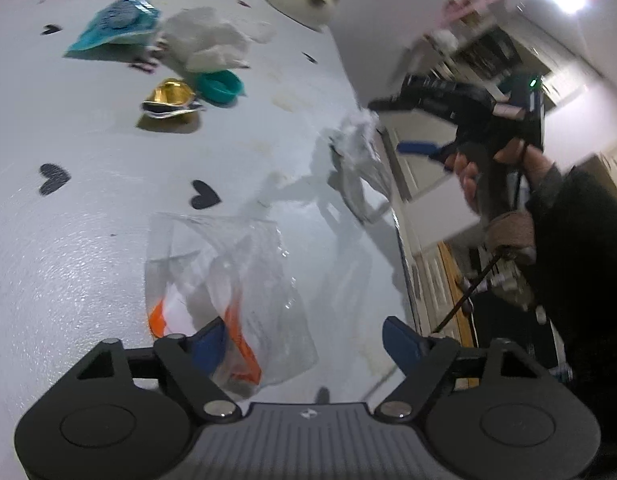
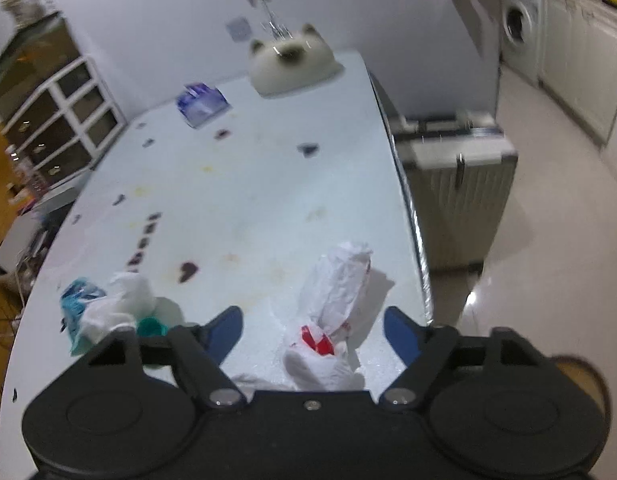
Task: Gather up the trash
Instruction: 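Grasp the clear plastic bag with the left gripper while the right gripper grasps the white plastic bag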
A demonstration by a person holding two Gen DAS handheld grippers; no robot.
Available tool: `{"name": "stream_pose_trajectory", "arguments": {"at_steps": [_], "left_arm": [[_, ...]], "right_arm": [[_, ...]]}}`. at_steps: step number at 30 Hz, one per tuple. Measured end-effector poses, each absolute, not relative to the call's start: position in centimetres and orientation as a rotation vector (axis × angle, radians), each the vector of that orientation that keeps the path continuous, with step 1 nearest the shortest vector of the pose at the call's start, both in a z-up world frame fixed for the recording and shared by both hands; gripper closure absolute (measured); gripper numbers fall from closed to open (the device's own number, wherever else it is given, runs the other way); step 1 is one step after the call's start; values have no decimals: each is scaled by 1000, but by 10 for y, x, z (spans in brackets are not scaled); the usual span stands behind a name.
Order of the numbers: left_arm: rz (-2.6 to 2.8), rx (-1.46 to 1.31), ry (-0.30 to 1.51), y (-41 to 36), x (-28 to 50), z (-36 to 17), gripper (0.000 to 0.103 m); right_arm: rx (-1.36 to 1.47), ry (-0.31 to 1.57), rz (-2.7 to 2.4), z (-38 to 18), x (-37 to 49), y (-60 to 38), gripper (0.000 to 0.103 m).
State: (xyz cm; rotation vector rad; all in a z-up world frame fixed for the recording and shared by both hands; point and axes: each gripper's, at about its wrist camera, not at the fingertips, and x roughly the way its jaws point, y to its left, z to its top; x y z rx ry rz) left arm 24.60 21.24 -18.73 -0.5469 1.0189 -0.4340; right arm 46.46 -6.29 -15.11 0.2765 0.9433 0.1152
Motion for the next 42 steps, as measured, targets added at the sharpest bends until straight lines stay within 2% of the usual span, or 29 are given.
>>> {"name": "stream_pose_trajectory", "arguments": {"at_steps": [4, 6, 10, 15, 19, 29, 42], "left_arm": [[-385, -565, 1012, 211, 252, -190, 33], [-371, -561, 1016, 211, 254, -191, 37], [-331, -551, 1025, 210, 260, -194, 52], [-298, -565, 1021, 210, 266, -195, 58], [-280, -562, 1041, 207, 266, -196, 79], [-250, -502, 1008, 197, 254, -173, 91], [-197, -271, 887, 172, 222, -108, 92]], "right_arm": [[274, 1024, 112, -182, 473, -54, 35], [256, 1050, 125, -191, 471, -49, 43], [198, 1065, 197, -196, 454, -37, 50], [135, 1081, 319, -194, 417, -28, 53], [117, 1093, 377, -192, 382, -28, 54], [100, 1113, 397, -181, 318, -42, 56], [83, 998, 381, -127, 257, -60, 56]]}}
